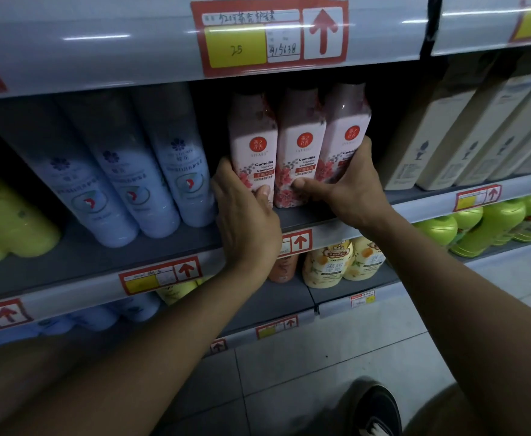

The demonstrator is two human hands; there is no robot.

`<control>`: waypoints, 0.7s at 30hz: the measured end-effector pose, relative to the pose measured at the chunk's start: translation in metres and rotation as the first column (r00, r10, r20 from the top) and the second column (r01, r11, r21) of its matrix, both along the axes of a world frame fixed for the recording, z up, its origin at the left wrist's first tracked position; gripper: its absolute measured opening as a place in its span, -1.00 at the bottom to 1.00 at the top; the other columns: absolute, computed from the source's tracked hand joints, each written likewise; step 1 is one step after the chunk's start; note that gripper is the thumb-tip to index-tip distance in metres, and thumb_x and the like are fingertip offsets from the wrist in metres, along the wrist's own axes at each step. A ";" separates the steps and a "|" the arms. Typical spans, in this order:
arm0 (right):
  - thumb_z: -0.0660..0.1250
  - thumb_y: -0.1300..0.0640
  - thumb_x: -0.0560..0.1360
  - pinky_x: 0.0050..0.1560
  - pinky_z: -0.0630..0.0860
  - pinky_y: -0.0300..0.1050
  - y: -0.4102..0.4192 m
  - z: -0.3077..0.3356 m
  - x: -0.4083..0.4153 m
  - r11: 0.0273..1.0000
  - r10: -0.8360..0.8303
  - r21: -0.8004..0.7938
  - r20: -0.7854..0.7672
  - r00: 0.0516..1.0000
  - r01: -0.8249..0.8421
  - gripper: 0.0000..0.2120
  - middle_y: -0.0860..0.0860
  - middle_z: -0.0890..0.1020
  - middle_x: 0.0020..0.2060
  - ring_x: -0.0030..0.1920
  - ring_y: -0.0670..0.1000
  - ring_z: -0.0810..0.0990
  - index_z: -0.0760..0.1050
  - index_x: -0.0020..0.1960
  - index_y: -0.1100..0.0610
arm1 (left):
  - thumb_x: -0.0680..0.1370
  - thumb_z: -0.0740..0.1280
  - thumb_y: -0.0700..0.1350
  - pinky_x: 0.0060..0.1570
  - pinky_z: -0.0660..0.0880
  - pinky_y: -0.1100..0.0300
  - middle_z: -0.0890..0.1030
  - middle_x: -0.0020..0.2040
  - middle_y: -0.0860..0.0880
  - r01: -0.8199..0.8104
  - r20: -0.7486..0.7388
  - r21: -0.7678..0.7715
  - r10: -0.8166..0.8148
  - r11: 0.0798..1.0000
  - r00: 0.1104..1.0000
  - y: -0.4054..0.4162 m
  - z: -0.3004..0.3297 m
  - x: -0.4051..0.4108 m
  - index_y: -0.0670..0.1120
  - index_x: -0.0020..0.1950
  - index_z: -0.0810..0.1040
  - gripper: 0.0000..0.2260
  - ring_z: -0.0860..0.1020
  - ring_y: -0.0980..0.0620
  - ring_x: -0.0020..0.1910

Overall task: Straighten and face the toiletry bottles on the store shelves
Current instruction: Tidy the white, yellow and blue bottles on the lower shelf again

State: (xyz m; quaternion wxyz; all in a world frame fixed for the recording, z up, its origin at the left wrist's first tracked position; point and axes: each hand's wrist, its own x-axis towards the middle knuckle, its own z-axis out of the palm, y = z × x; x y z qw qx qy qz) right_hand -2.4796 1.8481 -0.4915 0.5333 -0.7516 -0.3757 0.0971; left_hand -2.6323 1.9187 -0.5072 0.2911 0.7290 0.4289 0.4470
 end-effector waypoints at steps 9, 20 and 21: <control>0.68 0.10 0.34 0.28 0.54 -0.16 0.000 0.000 0.000 1.000 0.025 -0.015 0.003 1.000 -0.025 -0.16 -0.19 0.54 0.17 0.23 -0.14 0.56 0.20 0.39 0.13 | 0.60 0.37 -0.25 0.11 0.58 -0.07 0.65 0.29 -0.07 -0.030 0.007 -0.053 0.030 0.998 1.000 0.001 0.001 -0.004 -0.05 0.49 0.25 -0.48 0.63 -0.13 0.22; 0.66 0.02 0.33 0.42 0.51 0.08 0.006 -0.003 -0.001 0.998 0.052 0.017 -0.014 0.999 -0.052 -0.05 0.04 0.47 0.36 0.39 -0.02 0.51 0.08 0.44 0.15 | 0.60 0.38 -0.26 0.00 0.49 0.22 0.66 0.27 -0.05 0.003 0.062 -0.087 0.002 0.996 0.998 -0.002 0.003 -0.007 -0.04 0.48 0.28 -0.49 0.63 -0.06 0.21; 0.65 -0.06 0.29 0.42 0.51 0.08 0.006 -0.003 -0.001 0.998 0.052 0.026 -0.012 0.999 -0.052 -0.01 0.04 0.46 0.37 0.40 -0.03 0.50 0.07 0.43 0.14 | 0.60 0.38 -0.26 0.00 0.48 0.24 0.66 0.28 -0.05 0.003 0.066 -0.089 0.003 0.996 0.998 -0.002 0.003 -0.007 -0.05 0.49 0.28 -0.49 0.63 -0.05 0.22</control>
